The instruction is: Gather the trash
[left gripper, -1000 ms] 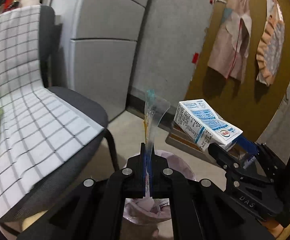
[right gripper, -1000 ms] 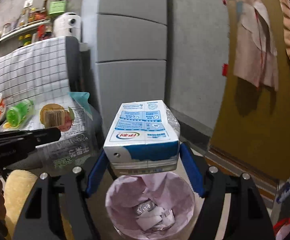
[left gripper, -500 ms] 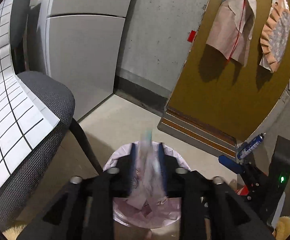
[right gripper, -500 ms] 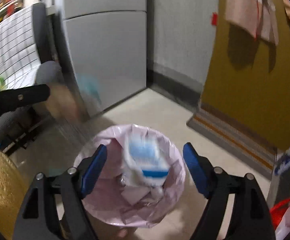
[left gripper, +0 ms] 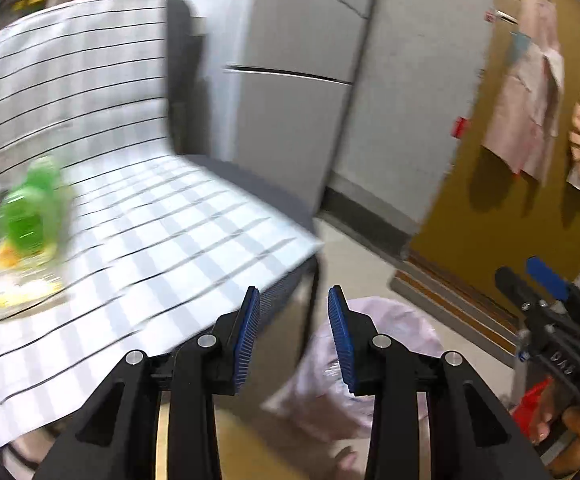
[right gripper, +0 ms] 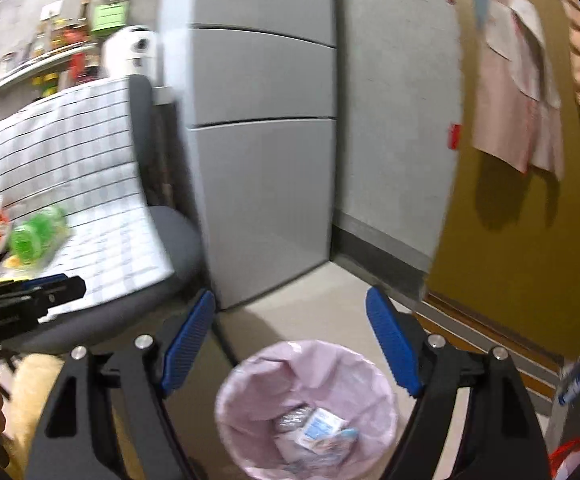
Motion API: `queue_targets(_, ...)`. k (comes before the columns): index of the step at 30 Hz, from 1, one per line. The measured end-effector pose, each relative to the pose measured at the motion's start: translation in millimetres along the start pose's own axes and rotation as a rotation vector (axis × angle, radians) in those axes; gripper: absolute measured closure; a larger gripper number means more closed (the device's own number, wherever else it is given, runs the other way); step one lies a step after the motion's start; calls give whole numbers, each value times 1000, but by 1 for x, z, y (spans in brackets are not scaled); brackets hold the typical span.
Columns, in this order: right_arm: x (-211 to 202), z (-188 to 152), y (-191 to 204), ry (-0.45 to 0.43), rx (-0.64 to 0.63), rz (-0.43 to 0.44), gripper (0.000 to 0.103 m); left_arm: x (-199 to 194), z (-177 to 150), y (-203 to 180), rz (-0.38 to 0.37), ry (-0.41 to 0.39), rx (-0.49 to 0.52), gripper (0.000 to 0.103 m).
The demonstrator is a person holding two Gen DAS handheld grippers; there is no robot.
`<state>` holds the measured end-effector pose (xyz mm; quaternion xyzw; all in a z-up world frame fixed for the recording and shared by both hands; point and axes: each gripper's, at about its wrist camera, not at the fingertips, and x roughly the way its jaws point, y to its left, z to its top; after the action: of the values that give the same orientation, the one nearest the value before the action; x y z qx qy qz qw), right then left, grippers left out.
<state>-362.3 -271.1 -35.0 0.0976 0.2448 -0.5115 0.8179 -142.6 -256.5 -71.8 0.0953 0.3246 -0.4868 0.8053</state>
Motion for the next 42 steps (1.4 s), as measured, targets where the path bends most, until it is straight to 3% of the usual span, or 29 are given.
queue_targets(9, 14, 8, 115, 84, -164, 265, 30, -66, -33, 111, 256, 0, -184, 64)
queue_targets(12, 19, 15, 161, 100, -227, 360, 38, -86, -42, 150, 347, -8, -253, 61)
queue_targets(15, 24, 24, 198, 109, -249, 439, 52, -104, -48, 184, 411, -18, -322, 57)
queue_targets(17, 26, 28, 220, 104, -278, 467, 78, -115, -51, 205, 459, -10, -361, 55)
queue_targets(19, 31, 30, 243, 104, -313, 501, 87, -122, -54, 220, 491, -6, -389, 55)
queue_targets(25, 43, 39, 279, 102, -345, 538, 85, -142, -51, 252, 513, -47, -449, 55)
queue_targets(27, 48, 42, 288, 107, -347, 542, 75, -144, -47, 260, 519, -58, -456, 55)
queue_targets(29, 53, 46, 296, 110, -350, 555, 58, -145, -46, 270, 509, -59, -460, 52)
queue_targets(36, 60, 55, 327, 86, -390, 571, 47, -133, -42, 308, 520, -3, -477, 41)
queue_targets(39, 59, 58, 334, 66, -383, 575, 45, -141, -36, 317, 499, -51, -500, 40)
queue_targets(42, 59, 58, 339, 51, -393, 571, 45, -151, -26, 330, 563, -99, -504, 41)
